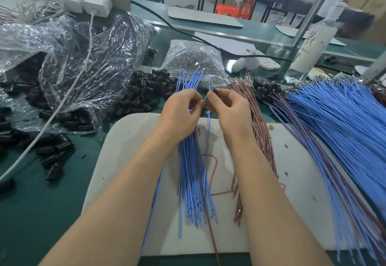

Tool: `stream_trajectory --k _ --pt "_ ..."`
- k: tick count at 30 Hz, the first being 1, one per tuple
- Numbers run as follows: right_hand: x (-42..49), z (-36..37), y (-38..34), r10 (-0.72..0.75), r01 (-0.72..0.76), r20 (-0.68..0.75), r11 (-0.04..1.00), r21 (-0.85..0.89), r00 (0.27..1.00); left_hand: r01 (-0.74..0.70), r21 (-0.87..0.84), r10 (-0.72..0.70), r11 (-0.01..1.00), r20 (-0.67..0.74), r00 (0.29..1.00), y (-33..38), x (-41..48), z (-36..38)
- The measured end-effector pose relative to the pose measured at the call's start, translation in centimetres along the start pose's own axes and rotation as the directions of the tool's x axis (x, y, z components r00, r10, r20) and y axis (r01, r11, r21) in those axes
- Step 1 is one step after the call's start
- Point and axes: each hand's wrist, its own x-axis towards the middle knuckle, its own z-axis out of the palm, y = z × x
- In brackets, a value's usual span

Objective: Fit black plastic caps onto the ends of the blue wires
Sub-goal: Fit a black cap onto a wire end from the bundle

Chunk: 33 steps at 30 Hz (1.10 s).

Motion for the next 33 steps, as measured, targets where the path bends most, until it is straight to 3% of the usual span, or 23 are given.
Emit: stream_trajectory --k 8,16,19,22,24,28,33 --pt "0.0 -0.1 -0.1 0.009 -0.009 -0.018 1.000 0.026 1.000 0.033 0.061 -0.034 0.998 0.015 0.999 0.2 -0.2 -0.1" --pt "-0.4 -0.2 -0.3 -0.050 0.056 0.039 0.981 -0.187 0.998 -0.015 0.035 0.015 0.999 -0.012 1.000 1.0 -0.4 0.2" --pt "-0.3 -0.8 -0.7 -0.107 0.112 0.035 0.960 -0.257 0.994 0.053 -0.047 -0.055 0.998 -0.043 0.998 0.9 -0.5 0.2" --pt "0.2 -2.3 -0.6 -0.180 0.097 -0.138 0.880 -0.465 0.974 0.093 -0.122 -0.103 0.988 -0.079 0.992 0.6 -0.4 0.1" --pt "0.4 -2.9 -0.2 -0.177 0.041 -0.172 0.802 -0.595 0.969 0.092 -0.161 -0.105 0.983 -0.073 0.992 0.5 -0.3 0.1" --pt "0.5 -2.5 0.6 -0.086 0.033 -0.030 0.649 -0.760 0.996 0.079 -0.188 -0.093 0.979 -0.066 0.993 0.4 -0.3 0.3" --pt "0.2 -1.8 1.0 -0.053 0.091 0.074 0.557 -0.826 0.996 0.062 -0.189 -0.072 0.980 -0.047 0.996 0.3 -0.3 0.2"
